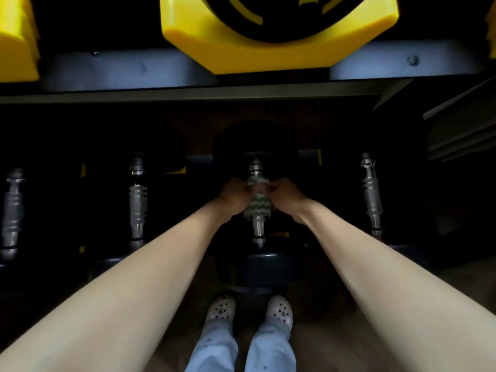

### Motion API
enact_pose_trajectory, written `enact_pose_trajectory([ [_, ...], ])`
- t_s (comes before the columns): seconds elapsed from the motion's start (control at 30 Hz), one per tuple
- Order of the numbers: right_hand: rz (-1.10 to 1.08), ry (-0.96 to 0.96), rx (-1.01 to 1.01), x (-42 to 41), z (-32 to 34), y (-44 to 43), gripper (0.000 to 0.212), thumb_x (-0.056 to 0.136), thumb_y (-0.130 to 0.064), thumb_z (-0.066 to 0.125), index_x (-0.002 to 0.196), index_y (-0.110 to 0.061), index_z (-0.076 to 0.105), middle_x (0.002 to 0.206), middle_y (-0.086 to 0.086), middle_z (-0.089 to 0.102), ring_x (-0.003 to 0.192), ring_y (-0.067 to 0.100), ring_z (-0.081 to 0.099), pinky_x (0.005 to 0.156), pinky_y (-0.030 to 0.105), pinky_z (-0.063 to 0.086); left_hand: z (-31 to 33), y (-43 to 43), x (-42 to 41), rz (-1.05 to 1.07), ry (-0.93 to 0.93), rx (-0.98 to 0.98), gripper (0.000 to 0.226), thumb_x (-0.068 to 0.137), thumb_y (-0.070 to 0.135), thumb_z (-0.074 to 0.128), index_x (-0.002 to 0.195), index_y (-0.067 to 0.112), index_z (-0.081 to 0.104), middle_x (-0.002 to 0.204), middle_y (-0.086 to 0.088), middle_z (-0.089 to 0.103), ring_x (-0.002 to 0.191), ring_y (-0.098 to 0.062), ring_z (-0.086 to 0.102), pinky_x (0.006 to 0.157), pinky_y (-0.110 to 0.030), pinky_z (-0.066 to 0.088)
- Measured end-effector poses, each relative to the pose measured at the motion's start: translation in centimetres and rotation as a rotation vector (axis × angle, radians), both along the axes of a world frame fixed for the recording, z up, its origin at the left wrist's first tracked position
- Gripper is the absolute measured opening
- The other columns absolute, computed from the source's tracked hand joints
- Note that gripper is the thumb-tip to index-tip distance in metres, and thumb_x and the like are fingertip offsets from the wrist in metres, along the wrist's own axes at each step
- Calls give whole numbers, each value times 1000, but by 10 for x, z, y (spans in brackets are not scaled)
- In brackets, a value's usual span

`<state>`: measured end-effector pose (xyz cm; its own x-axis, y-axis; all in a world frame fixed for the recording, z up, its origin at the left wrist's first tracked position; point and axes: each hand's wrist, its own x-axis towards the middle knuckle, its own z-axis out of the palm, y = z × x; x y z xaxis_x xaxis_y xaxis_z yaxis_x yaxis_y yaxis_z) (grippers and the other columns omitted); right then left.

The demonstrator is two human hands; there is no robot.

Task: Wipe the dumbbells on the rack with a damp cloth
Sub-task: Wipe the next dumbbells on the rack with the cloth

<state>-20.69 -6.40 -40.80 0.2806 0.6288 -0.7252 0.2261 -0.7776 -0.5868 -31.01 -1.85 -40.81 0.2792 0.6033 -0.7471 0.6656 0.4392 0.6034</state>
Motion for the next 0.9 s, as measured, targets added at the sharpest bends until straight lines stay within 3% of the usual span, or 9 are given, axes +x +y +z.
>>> enact_pose_trajectory([
  [0.1, 132, 0, -102, -7, 7, -26, 29, 95, -26, 52, 96, 1, 62, 92, 15, 59, 69, 18, 52, 61, 28, 38, 2, -19, -14, -198, 72, -30, 40, 94, 26, 54, 111, -9, 59, 114, -25, 62, 105, -36, 61, 76, -33, 47],
  [0.2, 393, -87, -168, -10, 12, -42, 29, 94, -24, 54, 109, 0, 60, 105, 13, 61, 84, 22, 55, 63, 25, 37, 9, -35, -21, -416, 149, -3, 36, 94, 23, 53, 113, -7, 59, 117, -21, 62, 109, -33, 58, 69, -29, 40],
  [0.3, 554, -145, -184, -9, 25, -43, 24, 95, -13, 49, 112, 0, 60, 114, 18, 62, 99, 29, 59, 50, 20, 34, 23, -38, -24, -569, 166, 18, 32, 94, 24, 53, 118, 3, 59, 122, -12, 59, 112, -28, 56, 79, -25, 41],
  [0.4, 680, -159, -147, -8, 47, -43, 9, 94, -14, 50, 94, -9, 58, 82, 13, 58, 86, 27, 54, 49, 21, 31, 37, -37, -26, -723, 171, 25, 29, 93, 22, 53, 117, 6, 59, 124, -11, 59, 110, -25, 55, 87, -24, 40],
  [0.53, 636, -196, -99, -9, 70, -55, 18, 89, -18, 56, 73, -11, 52, 62, 1, 43, 74, 20, 47, 47, 19, 29, 63, -40, -29, -853, 175, 102, 13, 94, 23, 51, 91, 12, 58, 90, -5, 58, 85, -21, 52, 56, -15, 35],
  [0.6, 574, -174, -78, -9, 79, -63, 17, 87, -19, 59, 74, -9, 62, 65, 2, 49, 71, 17, 47, 52, 23, 33, 73, -42, -33, -869, 181, 141, 17, 94, 25, 51, 83, 13, 53, 77, -1, 51, 79, -18, 47, 48, -13, 28],
  [0.73, 473, -184, -15, -11, 100, -78, 20, 87, -18, 60, 96, -3, 70, 86, 10, 61, 84, 23, 57, 67, 23, 38, 89, -50, -37, -867, 185, 189, 11, 91, 23, 55, 83, 16, 57, 73, 0, 52, 69, -14, 48, 49, -17, 28],
  [0.8, 443, -226, 19, -13, 109, -85, 18, 89, -17, 54, 79, -9, 67, 75, 5, 58, 75, 22, 55, 62, 25, 38, 97, -52, -39, -741, 172, 207, 14, 87, 23, 58, 75, 15, 58, 67, 2, 55, 61, -11, 49, 48, -16, 32],
  [0.9, 322, -291, 74, -5, 123, -104, 37, 95, -22, 42, 59, -17, 38, 61, -4, 42, 63, 17, 42, 55, 30, 29, 117, -54, -30, -421, 19, 181, 24, 87, 32, 59, 73, 14, 64, 69, 2, 66, 63, -11, 60, 56, -18, 44],
])
